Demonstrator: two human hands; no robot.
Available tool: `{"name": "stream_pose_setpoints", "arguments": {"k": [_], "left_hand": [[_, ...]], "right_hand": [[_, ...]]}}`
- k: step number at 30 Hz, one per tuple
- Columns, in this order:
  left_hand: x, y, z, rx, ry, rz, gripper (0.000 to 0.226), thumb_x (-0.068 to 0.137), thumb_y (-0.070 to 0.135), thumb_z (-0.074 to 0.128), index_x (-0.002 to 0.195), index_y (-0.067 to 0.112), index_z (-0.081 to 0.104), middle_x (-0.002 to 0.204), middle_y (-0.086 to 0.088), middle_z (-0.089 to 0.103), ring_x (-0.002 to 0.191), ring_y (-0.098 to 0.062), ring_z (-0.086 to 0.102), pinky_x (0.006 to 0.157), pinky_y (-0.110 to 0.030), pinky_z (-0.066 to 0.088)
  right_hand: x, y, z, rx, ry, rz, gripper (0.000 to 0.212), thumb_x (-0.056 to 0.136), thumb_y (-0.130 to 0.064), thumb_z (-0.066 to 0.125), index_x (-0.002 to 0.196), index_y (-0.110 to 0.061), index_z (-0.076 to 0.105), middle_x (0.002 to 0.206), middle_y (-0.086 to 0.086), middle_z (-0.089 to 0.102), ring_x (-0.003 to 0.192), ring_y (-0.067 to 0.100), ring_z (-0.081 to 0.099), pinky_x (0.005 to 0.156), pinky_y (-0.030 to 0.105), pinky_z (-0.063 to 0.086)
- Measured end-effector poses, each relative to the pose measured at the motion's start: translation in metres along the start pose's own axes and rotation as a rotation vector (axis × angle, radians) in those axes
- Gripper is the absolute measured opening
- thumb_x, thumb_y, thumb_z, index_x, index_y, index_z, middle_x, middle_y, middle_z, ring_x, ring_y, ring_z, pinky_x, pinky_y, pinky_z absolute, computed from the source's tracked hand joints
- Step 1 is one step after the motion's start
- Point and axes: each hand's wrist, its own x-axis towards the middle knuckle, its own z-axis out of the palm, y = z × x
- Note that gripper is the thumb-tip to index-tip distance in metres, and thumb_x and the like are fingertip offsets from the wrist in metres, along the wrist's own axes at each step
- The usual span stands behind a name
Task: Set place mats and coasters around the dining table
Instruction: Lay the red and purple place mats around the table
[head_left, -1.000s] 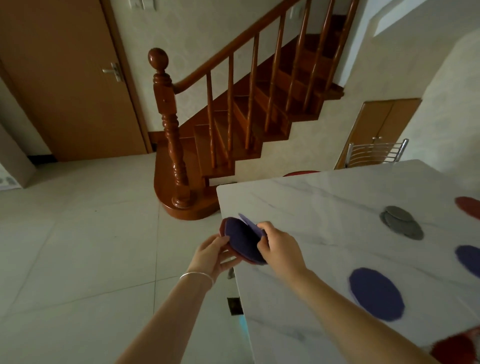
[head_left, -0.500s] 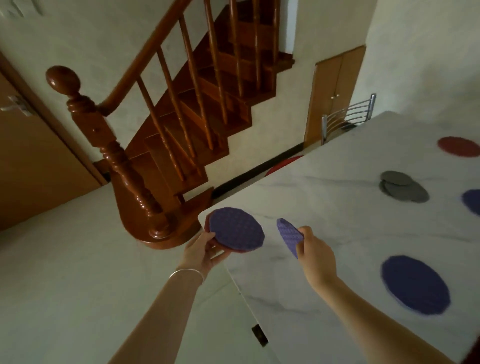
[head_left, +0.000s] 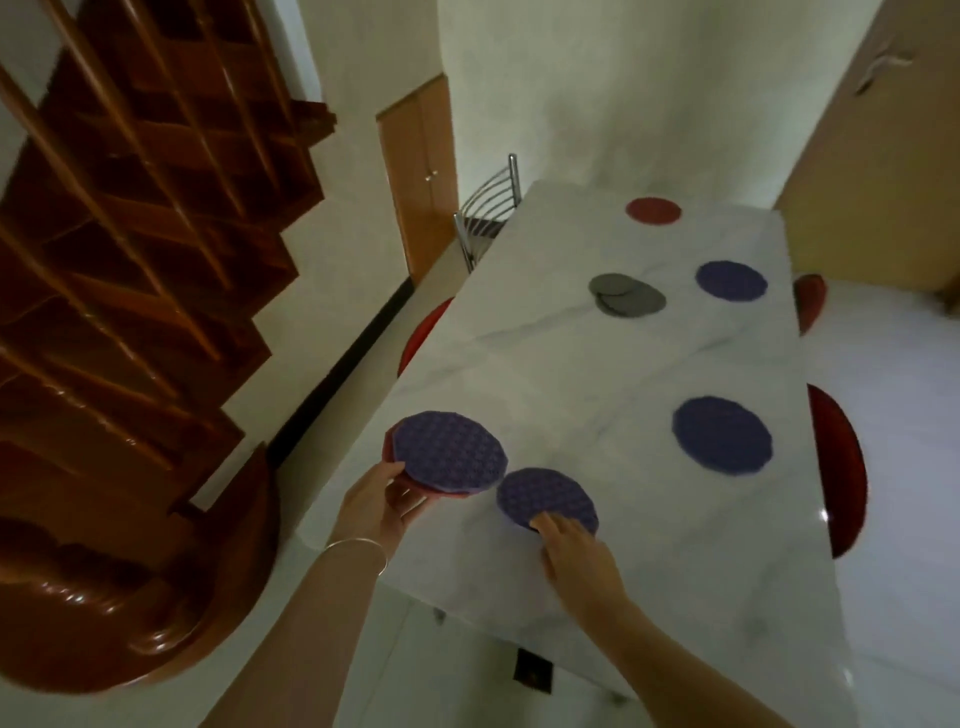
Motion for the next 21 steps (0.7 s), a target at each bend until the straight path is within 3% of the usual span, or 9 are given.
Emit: {"name": "stream_pose_setpoints", "arguments": {"k": [3, 7, 10, 15, 21], "left_hand": [[0.004, 0.011, -0.022, 0.044, -0.025, -0.055, 0.02, 0.081, 0.006, 0.059, 0.099, 0.004, 0.067, 0.097, -0.016, 0.07, 0.077, -0.024, 0.07, 0.057, -0.029, 0.058], [0.006, 0.017, -0.045, 0.061, -0.036, -0.161, 0.027, 0.082, 0.006, 0.059, 0.109, 0.001, 0.062, 0.103, -0.018, 0.067, 0.082, -0.026, 0.067, 0.051, -0.028, 0.057], [0.01, 0.013, -0.049, 0.087, -0.043, -0.19, 0.018, 0.083, 0.004, 0.058, 0.1, 0.001, 0.064, 0.102, -0.019, 0.067, 0.088, -0.029, 0.066, 0.055, -0.033, 0.06], [0.011, -0.004, -0.038, 0.082, -0.063, -0.222, 0.016, 0.087, 0.004, 0.053, 0.1, 0.003, 0.062, 0.102, -0.019, 0.065, 0.091, -0.029, 0.064, 0.057, -0.036, 0.061], [0.011, -0.005, -0.03, 0.099, -0.094, -0.211, 0.017, 0.087, 0.003, 0.052, 0.098, 0.005, 0.064, 0.096, -0.017, 0.067, 0.081, -0.027, 0.067, 0.052, -0.03, 0.059]], "right_hand": [[-0.002, -0.028, 0.009, 0.036, 0.027, 0.06, 0.03, 0.09, -0.014, 0.047, 0.12, -0.016, 0.051, 0.125, 0.006, 0.057, 0.111, 0.026, 0.053, 0.077, 0.035, 0.046], [-0.001, -0.046, 0.021, 0.009, 0.057, 0.094, 0.029, 0.087, -0.013, 0.049, 0.115, -0.014, 0.053, 0.12, 0.008, 0.059, 0.109, 0.03, 0.054, 0.074, 0.038, 0.048], [-0.005, -0.048, 0.028, -0.066, 0.04, 0.093, 0.03, 0.087, -0.013, 0.049, 0.116, -0.013, 0.055, 0.12, 0.01, 0.059, 0.11, 0.031, 0.054, 0.076, 0.039, 0.05], [-0.017, -0.049, 0.028, -0.129, 0.061, 0.077, 0.032, 0.062, -0.005, 0.077, 0.092, -0.012, 0.068, 0.094, 0.011, 0.071, 0.083, 0.031, 0.068, 0.063, 0.035, 0.057], [-0.022, -0.049, 0.024, -0.168, 0.051, 0.09, 0.037, 0.054, -0.006, 0.08, 0.088, -0.014, 0.068, 0.091, 0.008, 0.072, 0.079, 0.028, 0.068, 0.065, 0.034, 0.059]]}}
